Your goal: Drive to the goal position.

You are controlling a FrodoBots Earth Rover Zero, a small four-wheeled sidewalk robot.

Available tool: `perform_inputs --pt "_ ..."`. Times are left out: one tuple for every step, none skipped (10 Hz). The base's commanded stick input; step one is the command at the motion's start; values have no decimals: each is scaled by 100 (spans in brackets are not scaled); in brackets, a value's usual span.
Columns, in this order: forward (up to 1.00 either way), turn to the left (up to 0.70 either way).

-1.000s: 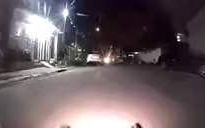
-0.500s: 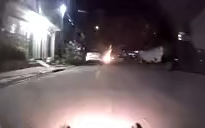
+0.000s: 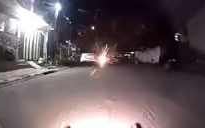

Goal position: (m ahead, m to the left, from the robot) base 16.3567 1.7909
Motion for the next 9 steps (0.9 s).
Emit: perform_inputs --pt "85 0" --pt "85 0" --pt "85 0" --pt "85 0" --pt "85 0" --pt "85 -14" --pt "85 -34" --pt "85 -30" --pt "85 -9"
